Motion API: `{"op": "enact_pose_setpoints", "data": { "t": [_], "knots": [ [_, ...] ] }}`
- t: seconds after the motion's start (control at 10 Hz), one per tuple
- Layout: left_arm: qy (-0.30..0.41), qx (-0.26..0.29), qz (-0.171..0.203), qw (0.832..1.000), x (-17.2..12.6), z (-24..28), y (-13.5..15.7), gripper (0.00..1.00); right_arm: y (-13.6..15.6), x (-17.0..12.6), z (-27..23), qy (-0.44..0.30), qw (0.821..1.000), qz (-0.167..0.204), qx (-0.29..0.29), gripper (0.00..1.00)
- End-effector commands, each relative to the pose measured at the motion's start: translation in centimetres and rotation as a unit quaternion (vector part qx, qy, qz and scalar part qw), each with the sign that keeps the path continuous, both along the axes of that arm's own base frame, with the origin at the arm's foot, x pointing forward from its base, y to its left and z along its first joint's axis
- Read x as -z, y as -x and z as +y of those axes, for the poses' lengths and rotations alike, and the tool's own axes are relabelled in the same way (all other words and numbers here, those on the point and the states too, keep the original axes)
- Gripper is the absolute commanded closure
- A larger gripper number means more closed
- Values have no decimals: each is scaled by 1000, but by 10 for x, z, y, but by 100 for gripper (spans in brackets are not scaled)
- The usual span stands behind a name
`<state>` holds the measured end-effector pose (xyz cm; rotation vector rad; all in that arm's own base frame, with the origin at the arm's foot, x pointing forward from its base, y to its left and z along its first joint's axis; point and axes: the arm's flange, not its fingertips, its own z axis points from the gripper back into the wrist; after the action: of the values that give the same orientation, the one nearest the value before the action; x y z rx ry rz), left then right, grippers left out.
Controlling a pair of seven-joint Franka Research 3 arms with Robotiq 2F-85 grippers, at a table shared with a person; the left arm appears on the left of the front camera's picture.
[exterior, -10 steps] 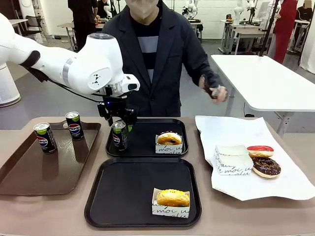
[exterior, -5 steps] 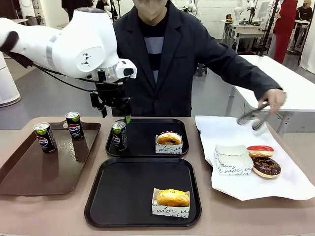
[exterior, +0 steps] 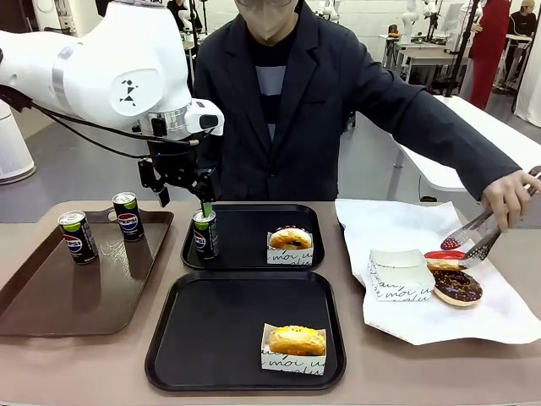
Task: Set up donuts and drinks on trays.
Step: Pick up one Pepsi coke from the Handle tray and place it on the Flat Tray without a Pepsi coke.
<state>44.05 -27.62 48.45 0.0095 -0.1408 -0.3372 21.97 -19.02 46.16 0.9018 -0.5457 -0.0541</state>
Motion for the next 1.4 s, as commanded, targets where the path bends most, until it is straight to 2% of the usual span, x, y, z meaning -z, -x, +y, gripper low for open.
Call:
{"op": "enact_pose_setpoints", "data": {
  "t": [0.0,0.3,0.5,0.7,0.8,1.0,1.3],
  "knots": [
    [2,3,-7,1000,1,-3,-6,0,-1,3,-2,-4,1000,-5,-4,0],
    [2,1,0,1000,2,-2,-4,0,-1,3,-2,-4,1000,-5,-4,0],
    [16,-52,-14,998,-37,58,-9,0,-1,3,-2,-4,1000,-5,-4,0],
    [8,-91,-25,995,-61,111,1,0,-1,3,-2,-4,1000,-5,-4,0],
    [2,-117,-22,993,-68,139,-7,0,-1,3,-2,-4,1000,-5,-4,0],
    [12,-193,-16,981,-67,199,-7,0,-1,3,-2,-4,1000,-5,-4,0],
    [40,-229,18,972,-43,254,-31,0,-1,3,-2,-4,1000,-5,-4,0]
  ]
}}
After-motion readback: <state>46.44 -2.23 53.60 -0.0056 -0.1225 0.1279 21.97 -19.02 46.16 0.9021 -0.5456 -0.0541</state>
